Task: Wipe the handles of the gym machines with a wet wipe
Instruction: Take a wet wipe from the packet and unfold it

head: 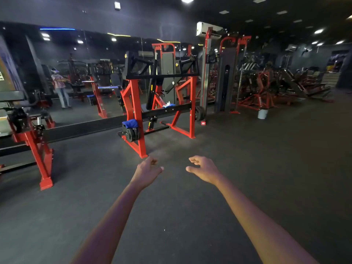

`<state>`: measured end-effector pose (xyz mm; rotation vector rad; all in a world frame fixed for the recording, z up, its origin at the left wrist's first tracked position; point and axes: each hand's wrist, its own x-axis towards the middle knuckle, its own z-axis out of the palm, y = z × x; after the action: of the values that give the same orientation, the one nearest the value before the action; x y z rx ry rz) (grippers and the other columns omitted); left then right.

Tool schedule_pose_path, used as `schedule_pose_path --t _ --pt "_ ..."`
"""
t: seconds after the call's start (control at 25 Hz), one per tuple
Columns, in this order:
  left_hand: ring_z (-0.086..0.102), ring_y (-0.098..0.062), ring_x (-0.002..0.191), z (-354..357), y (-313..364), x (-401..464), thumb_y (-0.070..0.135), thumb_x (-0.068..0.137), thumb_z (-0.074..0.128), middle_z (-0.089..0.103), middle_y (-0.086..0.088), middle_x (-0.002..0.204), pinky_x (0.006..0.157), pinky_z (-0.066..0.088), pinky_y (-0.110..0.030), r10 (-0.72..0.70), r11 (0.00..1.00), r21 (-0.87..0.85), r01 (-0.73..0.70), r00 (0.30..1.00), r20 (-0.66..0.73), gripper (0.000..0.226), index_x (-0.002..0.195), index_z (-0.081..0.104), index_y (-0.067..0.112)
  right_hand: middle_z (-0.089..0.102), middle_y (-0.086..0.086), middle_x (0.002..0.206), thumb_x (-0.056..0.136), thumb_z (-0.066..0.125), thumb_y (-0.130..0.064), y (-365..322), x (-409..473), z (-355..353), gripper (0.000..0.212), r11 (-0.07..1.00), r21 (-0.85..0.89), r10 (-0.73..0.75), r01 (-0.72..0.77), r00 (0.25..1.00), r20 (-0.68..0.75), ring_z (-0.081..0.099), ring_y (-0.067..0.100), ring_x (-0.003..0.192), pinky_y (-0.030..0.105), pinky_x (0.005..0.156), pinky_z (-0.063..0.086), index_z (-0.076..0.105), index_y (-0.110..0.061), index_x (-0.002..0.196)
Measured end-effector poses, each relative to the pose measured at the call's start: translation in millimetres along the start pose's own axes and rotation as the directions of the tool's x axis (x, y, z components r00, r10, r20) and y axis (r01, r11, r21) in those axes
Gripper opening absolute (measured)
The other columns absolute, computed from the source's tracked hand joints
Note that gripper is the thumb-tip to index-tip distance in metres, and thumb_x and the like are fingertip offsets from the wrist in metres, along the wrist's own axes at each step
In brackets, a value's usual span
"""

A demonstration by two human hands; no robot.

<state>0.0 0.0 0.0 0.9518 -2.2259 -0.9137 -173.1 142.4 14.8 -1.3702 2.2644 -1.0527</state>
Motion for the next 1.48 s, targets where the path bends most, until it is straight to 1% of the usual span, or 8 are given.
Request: schedule_pose_path --t 0.16,0.32,0.6,0.76,1.04,1.2,1.32,1.48 --pt "0.059 -0.022 0.111 20 -12 44 0.019 0.084 0.071 0.062 -0.008 0.119 0.097 0.043 -0.03 -0.013 1.0 -0.003 0.013 1.0 0.017 0.038 0.118 0.059 0.006 0.053 0.007 0.137 0.085 0.067 -0.023 23 45 4 0.053 1.0 0.016 0.004 -0.004 1.0 0.004 0.05 0.017 0.126 0.022 0.102 0.035 0.051 -0.006 0.133" --pt "0.056 -0.022 0.115 51 -21 111 0.019 0.085 0.069 0.061 -0.008 0.122 0.094 0.038 -0.024 -0.008 0.999 0.038 0.008 1.0 0.022 0.041 0.121 0.058 0.005 0.053 0.005 0.137 0.085 0.067 -0.024 61 118 4 0.053 0.999 0.027 0.03 -0.03 0.999 0.017 0.049 0.015 0.127 0.024 0.104 0.035 0.051 -0.009 0.133" --pt "0.057 -0.022 0.114 94 -11 298 0.016 0.084 0.071 0.064 -0.01 0.117 0.089 0.035 -0.018 0.006 1.0 -0.009 -0.006 0.998 -0.065 0.037 0.117 0.061 0.003 0.052 0.006 0.138 0.084 0.068 -0.025 108 303 -46 0.056 0.997 0.076 0.002 -0.002 1.0 -0.006 0.049 0.015 0.127 0.025 0.102 0.038 0.05 -0.009 0.134" --pt "0.057 -0.02 0.114 120 -19 387 0.016 0.085 0.07 0.064 -0.01 0.117 0.086 0.033 -0.013 -0.03 0.999 -0.025 0.028 0.997 -0.064 0.036 0.117 0.061 0.003 0.051 0.006 0.139 0.084 0.068 -0.022 130 399 -56 0.056 0.996 0.094 0.007 -0.009 1.0 0.02 0.049 0.015 0.127 0.023 0.101 0.036 0.048 -0.009 0.135" --pt "0.058 -0.021 0.114 158 -76 572 0.016 0.085 0.07 0.064 -0.009 0.118 0.094 0.039 -0.021 -0.043 0.999 -0.031 0.041 0.997 -0.061 0.037 0.119 0.06 0.004 0.054 0.008 0.135 0.085 0.067 -0.02 178 595 -45 0.05 0.996 0.092 -0.006 0.004 1.0 0.016 0.051 0.017 0.125 0.017 0.095 0.036 0.052 -0.007 0.131" --pt "0.058 -0.024 0.114 158 -100 709 0.019 0.085 0.07 0.062 -0.012 0.121 0.097 0.047 -0.034 -0.054 0.998 -0.045 0.052 0.998 -0.043 0.039 0.119 0.059 0.004 0.056 0.009 0.133 0.085 0.067 -0.019 190 724 -39 0.047 0.995 0.099 0.007 -0.009 1.0 0.021 0.053 0.018 0.122 0.017 0.094 0.038 0.054 -0.006 0.128" --pt "0.056 -0.023 0.117 165 -104 810 0.019 0.087 0.068 0.062 -0.011 0.122 0.098 0.04 -0.027 -0.031 0.999 -0.017 0.03 0.998 -0.055 0.04 0.122 0.058 0.003 0.057 0.01 0.131 0.084 0.066 -0.017 196 822 -49 0.044 0.992 0.122 0.011 -0.009 1.0 -0.014 0.054 0.019 0.121 0.018 0.092 0.039 0.055 -0.005 0.126" --pt "0.056 -0.02 0.117 197 -124 911 0.019 0.087 0.068 0.061 -0.009 0.122 0.098 0.04 -0.025 -0.044 0.999 -0.015 0.044 0.999 0.018 0.038 0.121 0.058 0.005 0.059 0.011 0.129 0.084 0.066 -0.016 227 935 -51 0.042 0.993 0.11 0.033 -0.032 0.999 -0.011 0.056 0.021 0.119 0.015 0.087 0.038 0.058 -0.003 0.123"
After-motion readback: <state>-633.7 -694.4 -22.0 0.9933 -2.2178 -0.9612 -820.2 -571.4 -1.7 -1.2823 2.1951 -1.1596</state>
